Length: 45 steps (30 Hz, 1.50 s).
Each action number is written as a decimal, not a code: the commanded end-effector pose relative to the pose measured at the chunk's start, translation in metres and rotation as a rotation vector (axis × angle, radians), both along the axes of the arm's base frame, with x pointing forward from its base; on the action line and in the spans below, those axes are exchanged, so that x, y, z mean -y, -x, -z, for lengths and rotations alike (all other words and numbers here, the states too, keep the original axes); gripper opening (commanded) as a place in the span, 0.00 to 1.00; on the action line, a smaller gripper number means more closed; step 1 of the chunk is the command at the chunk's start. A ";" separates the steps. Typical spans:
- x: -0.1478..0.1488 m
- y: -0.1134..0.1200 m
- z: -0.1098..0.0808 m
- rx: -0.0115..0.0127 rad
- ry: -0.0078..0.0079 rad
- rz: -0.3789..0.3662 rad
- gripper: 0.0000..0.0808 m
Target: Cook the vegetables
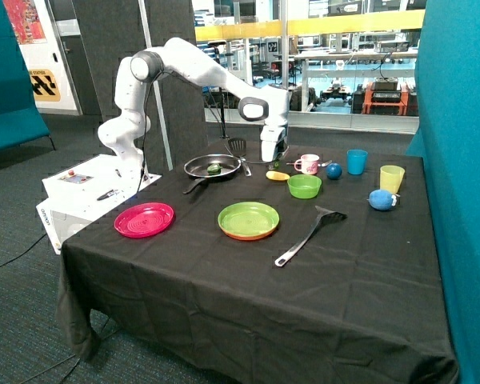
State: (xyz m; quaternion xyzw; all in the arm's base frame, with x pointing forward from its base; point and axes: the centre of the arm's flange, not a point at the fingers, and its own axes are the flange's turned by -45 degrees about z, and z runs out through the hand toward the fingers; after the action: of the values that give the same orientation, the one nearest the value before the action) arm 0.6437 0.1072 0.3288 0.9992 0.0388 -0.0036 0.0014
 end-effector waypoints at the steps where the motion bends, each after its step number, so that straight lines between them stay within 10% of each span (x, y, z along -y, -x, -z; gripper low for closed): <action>1: -0.002 -0.008 0.017 0.0070 -0.0031 -0.013 0.92; 33: 0.008 -0.009 0.051 0.0070 -0.0031 -0.025 0.81; 42: 0.004 -0.007 0.056 0.0069 -0.0032 -0.030 0.53; 45: 0.003 -0.008 0.057 0.0069 -0.0032 -0.030 0.27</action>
State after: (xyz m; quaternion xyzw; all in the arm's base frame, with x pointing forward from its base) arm 0.6540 0.1016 0.2770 0.9986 0.0530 -0.0028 0.0002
